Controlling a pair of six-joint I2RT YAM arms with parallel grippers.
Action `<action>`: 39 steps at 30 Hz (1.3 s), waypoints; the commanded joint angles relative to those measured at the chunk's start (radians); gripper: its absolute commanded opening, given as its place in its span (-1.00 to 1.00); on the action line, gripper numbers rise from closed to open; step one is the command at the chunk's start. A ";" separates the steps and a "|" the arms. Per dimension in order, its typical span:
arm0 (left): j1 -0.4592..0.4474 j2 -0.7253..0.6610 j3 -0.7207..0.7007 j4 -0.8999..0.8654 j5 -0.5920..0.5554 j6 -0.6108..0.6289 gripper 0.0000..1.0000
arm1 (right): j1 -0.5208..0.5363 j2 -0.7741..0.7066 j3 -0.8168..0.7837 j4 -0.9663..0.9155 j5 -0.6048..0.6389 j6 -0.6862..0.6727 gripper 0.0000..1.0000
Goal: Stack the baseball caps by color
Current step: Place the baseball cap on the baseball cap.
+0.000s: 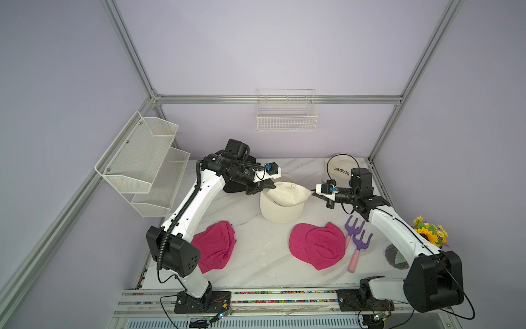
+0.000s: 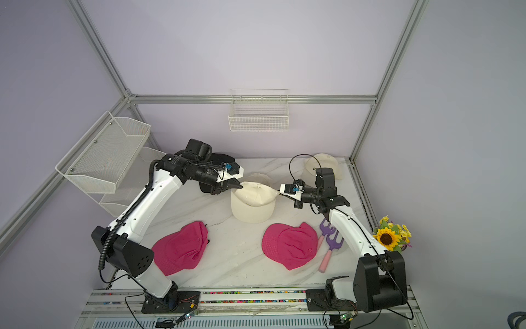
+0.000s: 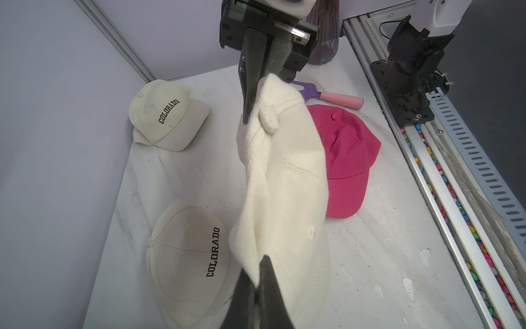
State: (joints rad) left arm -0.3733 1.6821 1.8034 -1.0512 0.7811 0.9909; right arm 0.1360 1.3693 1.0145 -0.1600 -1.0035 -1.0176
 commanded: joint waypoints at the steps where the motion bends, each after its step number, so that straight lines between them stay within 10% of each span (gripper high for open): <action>1: 0.030 0.025 -0.016 0.134 0.012 -0.096 -1.00 | -0.007 0.104 0.088 -0.094 0.008 -0.042 -1.00; 13: 0.077 0.265 0.131 0.063 0.014 -0.091 -1.00 | -0.008 0.439 0.280 -0.256 0.026 -0.126 -1.00; 22: 0.080 0.430 0.212 0.150 -0.121 -0.184 -1.00 | -0.006 0.535 0.313 -0.057 0.125 0.124 -1.00; 28: 0.081 0.499 0.224 0.182 -0.208 -0.211 -1.00 | 0.020 0.452 0.170 0.302 0.278 0.422 -0.69; 33: 0.087 0.533 0.224 0.202 -0.265 -0.229 -1.00 | 0.074 0.339 0.013 0.608 0.641 0.655 -0.21; 39: 0.091 0.558 0.231 0.206 -0.264 -0.247 -1.00 | 0.225 0.124 -0.213 0.765 0.827 0.552 0.15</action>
State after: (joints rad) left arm -0.2909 2.2360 1.9957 -0.8673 0.5259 0.7650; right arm 0.2893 1.5639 0.8604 0.4545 -0.2920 -0.4538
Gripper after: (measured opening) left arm 0.048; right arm 0.573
